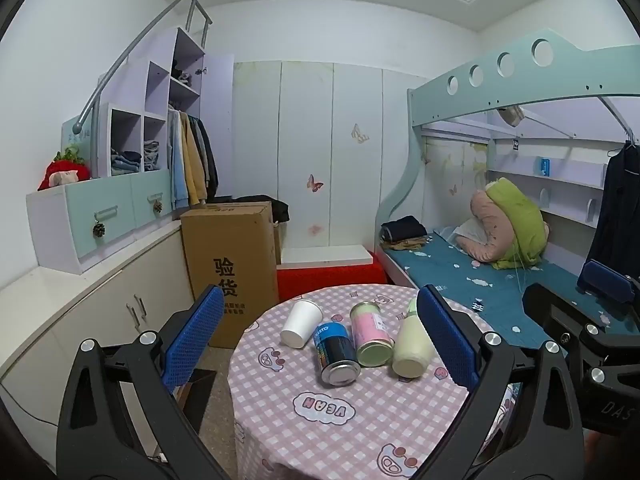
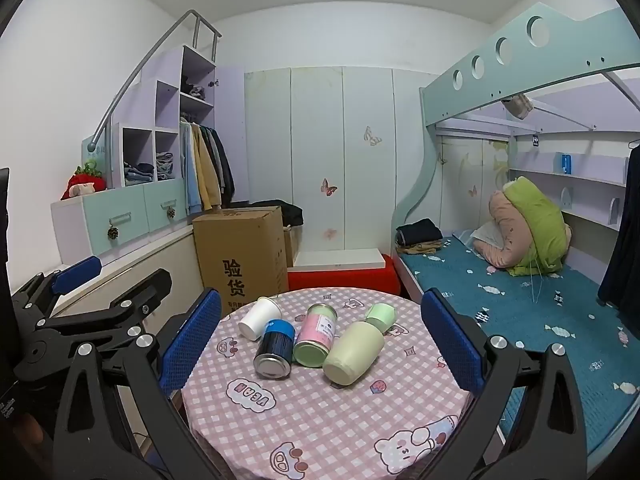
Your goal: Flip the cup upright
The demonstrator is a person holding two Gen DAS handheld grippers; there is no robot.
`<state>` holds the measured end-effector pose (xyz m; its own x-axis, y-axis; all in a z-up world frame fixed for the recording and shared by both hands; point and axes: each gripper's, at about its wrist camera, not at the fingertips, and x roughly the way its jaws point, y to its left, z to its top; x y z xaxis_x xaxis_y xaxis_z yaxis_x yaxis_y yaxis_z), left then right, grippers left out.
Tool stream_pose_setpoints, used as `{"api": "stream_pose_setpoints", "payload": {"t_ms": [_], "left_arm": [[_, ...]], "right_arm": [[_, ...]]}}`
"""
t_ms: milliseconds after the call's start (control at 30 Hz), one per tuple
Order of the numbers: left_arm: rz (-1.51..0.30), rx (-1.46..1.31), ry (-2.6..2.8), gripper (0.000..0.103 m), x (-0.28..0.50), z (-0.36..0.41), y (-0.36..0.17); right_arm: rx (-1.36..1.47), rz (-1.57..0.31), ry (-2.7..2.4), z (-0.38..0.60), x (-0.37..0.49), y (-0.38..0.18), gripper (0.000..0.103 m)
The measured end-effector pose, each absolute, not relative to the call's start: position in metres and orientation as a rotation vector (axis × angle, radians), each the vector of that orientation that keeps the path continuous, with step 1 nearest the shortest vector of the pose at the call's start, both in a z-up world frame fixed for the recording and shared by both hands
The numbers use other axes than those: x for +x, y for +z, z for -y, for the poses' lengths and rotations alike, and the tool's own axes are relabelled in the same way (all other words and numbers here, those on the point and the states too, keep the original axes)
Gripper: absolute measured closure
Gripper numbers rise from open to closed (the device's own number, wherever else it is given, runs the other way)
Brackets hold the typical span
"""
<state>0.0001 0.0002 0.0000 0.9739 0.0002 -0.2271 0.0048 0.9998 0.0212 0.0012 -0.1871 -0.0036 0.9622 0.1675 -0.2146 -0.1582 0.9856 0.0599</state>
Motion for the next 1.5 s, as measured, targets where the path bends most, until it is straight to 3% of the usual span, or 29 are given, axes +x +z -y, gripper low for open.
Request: {"api": "stream_pose_setpoints", "payload": {"t_ms": [1500], "left_arm": [[-0.231,0.02,-0.004,0.006,0.0007,-0.0004,-0.0003]], "right_arm": [[0.04,-0.224,0.164,0.1886,0.003,-0.0037,0.007]]}}
